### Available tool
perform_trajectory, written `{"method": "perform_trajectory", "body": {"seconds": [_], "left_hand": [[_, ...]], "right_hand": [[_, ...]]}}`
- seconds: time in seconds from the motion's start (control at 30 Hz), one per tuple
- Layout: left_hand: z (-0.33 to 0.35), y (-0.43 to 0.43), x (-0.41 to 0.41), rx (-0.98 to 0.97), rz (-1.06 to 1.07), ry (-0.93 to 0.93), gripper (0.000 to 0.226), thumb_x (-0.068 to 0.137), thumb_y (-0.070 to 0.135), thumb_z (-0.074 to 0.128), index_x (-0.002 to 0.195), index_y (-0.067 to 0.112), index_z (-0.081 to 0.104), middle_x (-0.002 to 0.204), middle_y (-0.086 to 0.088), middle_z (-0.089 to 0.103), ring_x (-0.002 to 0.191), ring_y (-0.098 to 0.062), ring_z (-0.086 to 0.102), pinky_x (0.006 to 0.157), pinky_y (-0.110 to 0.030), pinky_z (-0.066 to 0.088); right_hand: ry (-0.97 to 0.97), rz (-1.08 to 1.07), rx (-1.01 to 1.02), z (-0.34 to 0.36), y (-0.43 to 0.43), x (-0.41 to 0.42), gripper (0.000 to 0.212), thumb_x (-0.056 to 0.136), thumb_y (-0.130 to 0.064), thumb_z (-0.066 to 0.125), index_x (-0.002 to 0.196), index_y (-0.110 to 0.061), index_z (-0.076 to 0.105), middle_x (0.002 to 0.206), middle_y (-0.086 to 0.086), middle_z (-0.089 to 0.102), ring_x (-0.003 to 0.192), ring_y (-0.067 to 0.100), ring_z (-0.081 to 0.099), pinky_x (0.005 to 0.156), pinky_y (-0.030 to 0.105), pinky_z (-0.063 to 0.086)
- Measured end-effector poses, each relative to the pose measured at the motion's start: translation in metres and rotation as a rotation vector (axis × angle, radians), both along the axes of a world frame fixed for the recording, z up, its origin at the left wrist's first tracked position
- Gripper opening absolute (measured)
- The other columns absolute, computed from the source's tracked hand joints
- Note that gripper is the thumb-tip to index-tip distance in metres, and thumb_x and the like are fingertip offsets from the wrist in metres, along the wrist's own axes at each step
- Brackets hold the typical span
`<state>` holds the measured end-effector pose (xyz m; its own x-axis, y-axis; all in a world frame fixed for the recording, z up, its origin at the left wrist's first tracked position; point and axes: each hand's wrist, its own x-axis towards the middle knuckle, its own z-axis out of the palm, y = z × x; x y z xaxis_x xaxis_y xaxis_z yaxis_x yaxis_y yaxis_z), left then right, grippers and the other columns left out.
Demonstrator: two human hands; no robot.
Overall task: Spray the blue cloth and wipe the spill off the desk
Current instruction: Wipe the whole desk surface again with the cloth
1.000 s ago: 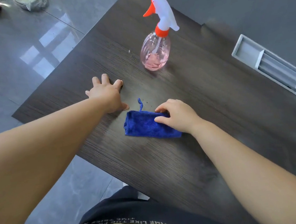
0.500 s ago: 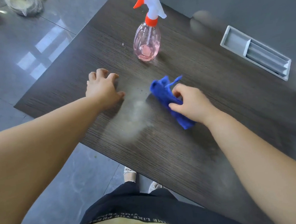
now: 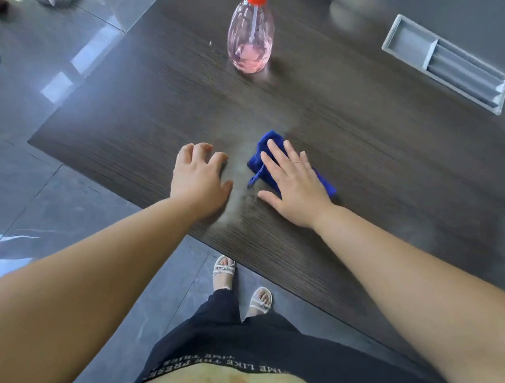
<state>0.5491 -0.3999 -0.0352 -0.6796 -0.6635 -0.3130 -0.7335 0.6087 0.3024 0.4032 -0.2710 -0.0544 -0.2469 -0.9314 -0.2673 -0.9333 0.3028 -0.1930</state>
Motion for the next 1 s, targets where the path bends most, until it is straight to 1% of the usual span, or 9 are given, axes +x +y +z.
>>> {"method": "perform_trajectory", "body": {"seconds": [0.1,0.23,0.33,0.53,0.63,0.77,0.83,0.9,1.0], "left_hand": [[-0.005,0.006,0.003,-0.002,0.005,-0.006,0.055,0.088,0.042,0.053,0.138,0.023,0.038,0.147,-0.007,0.027,0.136,-0.03,0.015,0.111,-0.039,0.02],[-0.011,0.009,0.002,-0.032,-0.022,-0.054,0.063,0.087,0.049,0.052,0.141,0.025,0.033,0.148,-0.006,0.024,0.135,-0.032,0.016,0.113,-0.041,0.019],[-0.012,0.006,0.002,-0.028,-0.053,-0.095,0.066,0.086,0.054,0.05,0.143,0.028,0.029,0.15,-0.006,0.021,0.136,-0.033,0.016,0.113,-0.042,0.019],[-0.006,-0.001,0.008,0.041,-0.083,-0.113,0.06,0.09,0.041,0.046,0.145,0.034,0.023,0.153,0.0,0.016,0.138,-0.029,0.01,0.109,-0.038,0.026],[-0.005,-0.003,0.008,0.07,-0.054,-0.087,0.06,0.088,0.036,0.048,0.144,0.033,0.028,0.152,0.001,0.019,0.137,-0.028,0.013,0.109,-0.038,0.027],[-0.004,-0.004,0.007,0.095,-0.029,-0.054,0.054,0.09,0.033,0.047,0.142,0.03,0.033,0.151,-0.001,0.022,0.137,-0.028,0.012,0.11,-0.039,0.025],[-0.005,0.001,0.006,0.081,-0.011,-0.036,0.053,0.09,0.032,0.047,0.141,0.027,0.035,0.15,-0.002,0.022,0.137,-0.027,0.011,0.109,-0.04,0.025],[-0.007,0.006,0.004,0.014,-0.014,-0.017,0.052,0.089,0.031,0.047,0.139,0.022,0.038,0.148,-0.005,0.025,0.135,-0.029,0.015,0.11,-0.039,0.021],[-0.008,0.008,-0.001,-0.041,-0.026,-0.007,0.048,0.09,0.03,0.045,0.137,0.019,0.041,0.145,-0.005,0.029,0.132,-0.03,0.02,0.11,-0.036,0.019]], "right_hand": [[0.066,-0.006,0.025,-0.012,-0.003,0.002,0.067,0.097,-0.048,0.034,0.15,-0.016,0.008,0.159,0.003,-0.003,0.146,0.026,-0.004,0.115,0.042,-0.005],[0.097,0.149,-0.031,-0.02,0.019,0.001,0.059,0.094,-0.041,0.026,0.145,-0.011,0.031,0.154,0.009,0.025,0.141,0.03,0.023,0.114,0.047,0.019],[0.135,0.261,-0.066,-0.024,0.037,-0.017,0.054,0.093,-0.035,0.03,0.141,-0.012,0.04,0.15,0.01,0.035,0.137,0.031,0.031,0.11,0.05,0.024],[0.157,-0.306,-0.06,-0.028,0.004,-0.002,0.054,0.099,-0.036,0.032,0.148,-0.016,0.026,0.158,0.006,0.013,0.144,0.03,0.013,0.114,0.049,0.011],[0.136,-0.018,-0.166,-0.03,0.011,0.048,0.056,0.092,-0.04,0.033,0.14,-0.013,0.043,0.151,0.01,0.033,0.137,0.032,0.033,0.11,0.049,0.022],[0.127,0.344,-0.151,-0.03,0.076,0.036,0.052,0.093,-0.039,0.036,0.141,-0.021,0.036,0.149,0.002,0.034,0.137,0.026,0.029,0.111,0.044,0.02],[0.172,0.232,-0.167,-0.03,0.086,0.006,0.05,0.093,-0.035,0.035,0.141,-0.02,0.037,0.148,0.004,0.037,0.136,0.029,0.032,0.108,0.049,0.028],[0.195,-0.052,-0.148,-0.03,0.066,-0.011,0.052,0.093,-0.034,0.031,0.14,-0.015,0.041,0.149,0.009,0.037,0.135,0.035,0.035,0.105,0.055,0.034],[0.2,-0.383,-0.13,-0.03,0.016,0.016,0.059,0.092,-0.04,0.024,0.141,-0.012,0.04,0.151,0.01,0.032,0.137,0.036,0.032,0.108,0.053,0.027]]}}
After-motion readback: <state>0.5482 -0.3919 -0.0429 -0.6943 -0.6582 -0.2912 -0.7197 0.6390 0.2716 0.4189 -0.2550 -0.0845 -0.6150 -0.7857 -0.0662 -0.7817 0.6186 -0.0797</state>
